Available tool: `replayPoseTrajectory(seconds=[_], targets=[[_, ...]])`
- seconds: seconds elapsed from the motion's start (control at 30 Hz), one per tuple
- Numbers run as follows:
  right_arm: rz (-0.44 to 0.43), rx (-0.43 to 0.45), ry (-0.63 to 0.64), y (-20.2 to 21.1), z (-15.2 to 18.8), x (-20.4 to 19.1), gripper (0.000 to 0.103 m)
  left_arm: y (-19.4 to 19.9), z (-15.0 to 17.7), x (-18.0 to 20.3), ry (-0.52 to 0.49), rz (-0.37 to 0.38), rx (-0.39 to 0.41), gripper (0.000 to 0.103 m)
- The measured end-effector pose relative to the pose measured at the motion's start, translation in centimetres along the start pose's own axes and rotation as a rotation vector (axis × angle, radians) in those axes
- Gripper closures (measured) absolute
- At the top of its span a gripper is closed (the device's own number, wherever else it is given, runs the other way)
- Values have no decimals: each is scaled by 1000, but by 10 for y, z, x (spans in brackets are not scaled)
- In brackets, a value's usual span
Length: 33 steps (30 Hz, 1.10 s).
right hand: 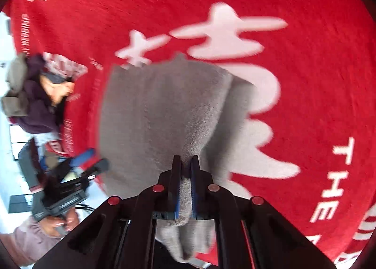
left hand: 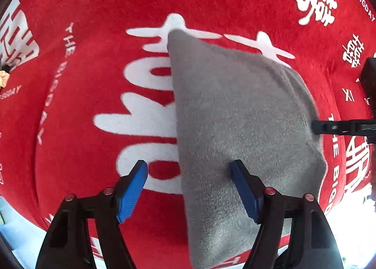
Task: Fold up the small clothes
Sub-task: 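Release the sweater with the right tool and pull both tools back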
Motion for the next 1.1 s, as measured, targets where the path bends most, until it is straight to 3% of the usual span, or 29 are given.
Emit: replayPoseTrajectory(seconds=[0.1,0.2,0.23,0.33,0.43,0.63,0.7,0.83,0.97,1.1], targets=[[-7,-9,-67,-3,5,15,96,-1,3,6,-2,-8,-9,28],[161,-39,-35,-3,12,25,98,-5,3,8,-7,-29,-23,28],[171,-54,-42,-3,18,30,98,-5,3,7,-4,-27,-25,28],[78,-37,-102,13,30,38,98,-4,2,6,4,-22,-27,28],[92,10,-106,32,34,31,96,-4,3,7,-2,-28,-26,28],[13,83,49,47,32,-31,95,-5,3,9,-4,-35,-27,28],[27,66,113,35,32,-52,95,-6,3,8,2,-35,-30,26],[162,1,183,-1,42,-50,95,-8,3,6,20,-44,-18,1],[109,24,140,1,51,-34,98,-11,5,2,46,-34,-54,0],[124,17,147,6,56,-31,98,-1,4,3,36,-63,-28,0]])
Point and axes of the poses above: each gripper's, at about its wrist camera, not at the fingertips, and y roughly against the way its jaws point, x to its right, z to its underside, the point moved 2 cm from there along -y, roughly the way its jaws point, and after that the axes turned 9 degrees about z, right-handed, at the moved point
